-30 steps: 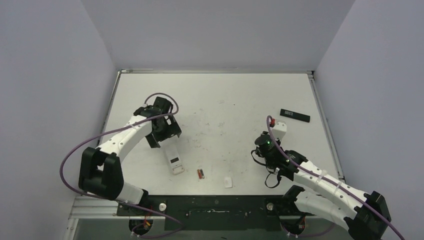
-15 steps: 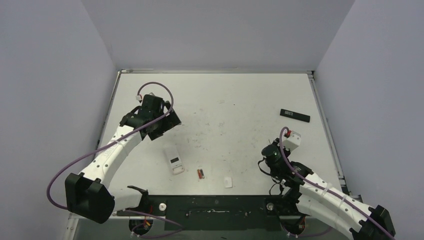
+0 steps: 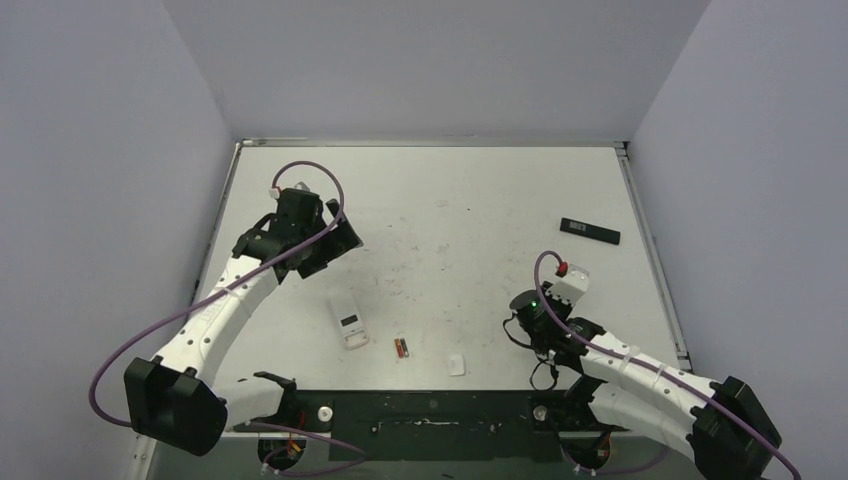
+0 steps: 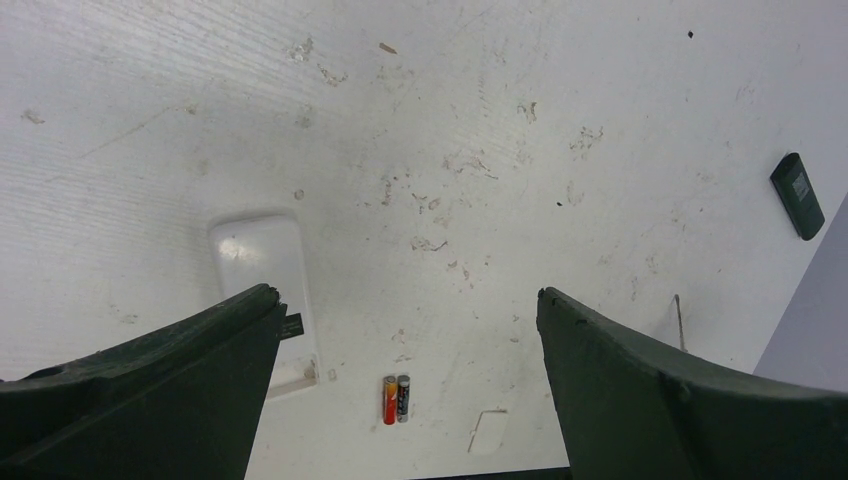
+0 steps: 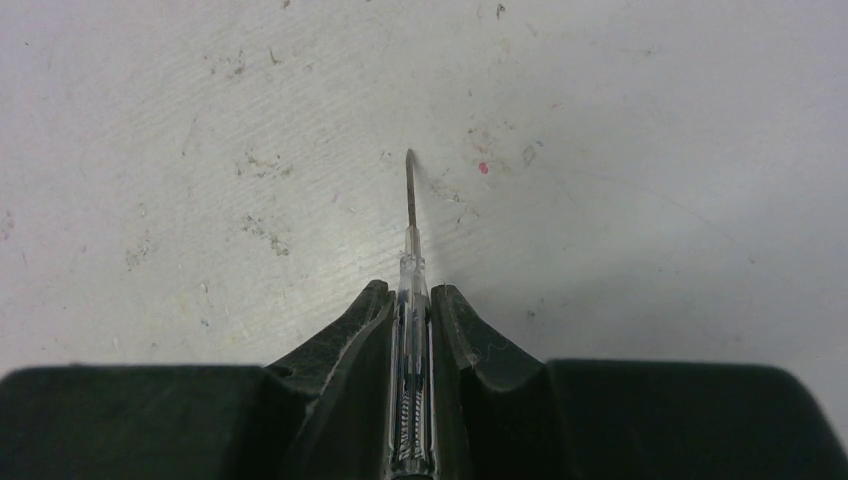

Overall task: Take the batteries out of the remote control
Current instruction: Place the screwdriver at the center of the board.

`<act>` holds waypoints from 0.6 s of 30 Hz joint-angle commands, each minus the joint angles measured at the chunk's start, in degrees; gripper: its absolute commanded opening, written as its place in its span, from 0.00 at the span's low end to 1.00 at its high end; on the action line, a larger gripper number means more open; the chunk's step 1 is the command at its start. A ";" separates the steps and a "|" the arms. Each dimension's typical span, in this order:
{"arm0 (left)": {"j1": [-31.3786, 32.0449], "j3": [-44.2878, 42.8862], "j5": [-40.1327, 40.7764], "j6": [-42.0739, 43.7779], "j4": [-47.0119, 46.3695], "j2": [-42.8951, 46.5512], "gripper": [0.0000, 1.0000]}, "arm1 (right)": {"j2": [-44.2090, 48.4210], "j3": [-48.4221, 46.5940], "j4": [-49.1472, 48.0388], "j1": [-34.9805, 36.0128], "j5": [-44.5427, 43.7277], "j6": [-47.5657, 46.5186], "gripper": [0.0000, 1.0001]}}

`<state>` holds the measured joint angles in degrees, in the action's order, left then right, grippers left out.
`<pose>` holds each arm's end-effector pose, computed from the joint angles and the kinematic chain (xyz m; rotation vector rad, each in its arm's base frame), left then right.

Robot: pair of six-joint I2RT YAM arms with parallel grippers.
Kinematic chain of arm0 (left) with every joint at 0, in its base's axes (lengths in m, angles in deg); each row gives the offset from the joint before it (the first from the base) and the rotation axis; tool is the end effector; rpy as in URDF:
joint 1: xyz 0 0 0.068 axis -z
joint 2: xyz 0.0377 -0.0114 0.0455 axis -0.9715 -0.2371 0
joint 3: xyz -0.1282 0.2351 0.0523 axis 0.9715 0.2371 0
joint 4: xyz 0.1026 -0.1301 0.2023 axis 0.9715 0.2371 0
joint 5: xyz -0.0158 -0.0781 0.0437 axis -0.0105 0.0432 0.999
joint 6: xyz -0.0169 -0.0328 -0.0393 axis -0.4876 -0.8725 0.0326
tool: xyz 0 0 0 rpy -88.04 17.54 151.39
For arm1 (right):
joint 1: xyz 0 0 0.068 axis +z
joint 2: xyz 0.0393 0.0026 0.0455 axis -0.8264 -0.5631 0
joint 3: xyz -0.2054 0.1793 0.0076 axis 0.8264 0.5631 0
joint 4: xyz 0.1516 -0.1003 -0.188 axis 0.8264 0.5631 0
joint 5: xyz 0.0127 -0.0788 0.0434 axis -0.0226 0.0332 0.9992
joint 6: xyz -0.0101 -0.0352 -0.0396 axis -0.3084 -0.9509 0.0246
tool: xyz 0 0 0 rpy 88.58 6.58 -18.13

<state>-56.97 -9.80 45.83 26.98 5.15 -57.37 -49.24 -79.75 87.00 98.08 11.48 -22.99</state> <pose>0.2324 -0.0794 0.3007 -0.6244 2.4183 -0.4426 0.1286 0.0859 0.1599 0.5767 2.1569 0.0288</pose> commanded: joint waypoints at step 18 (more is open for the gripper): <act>-3.64 0.46 -5.66 1.12 -2.85 -1.58 0.97 | -15.45 -14.59 11.54 3.33 7.07 -5.74 0.07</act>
<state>-60.01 -9.52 41.54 27.53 5.04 -59.60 -64.34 -91.88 98.02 101.29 18.81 -23.89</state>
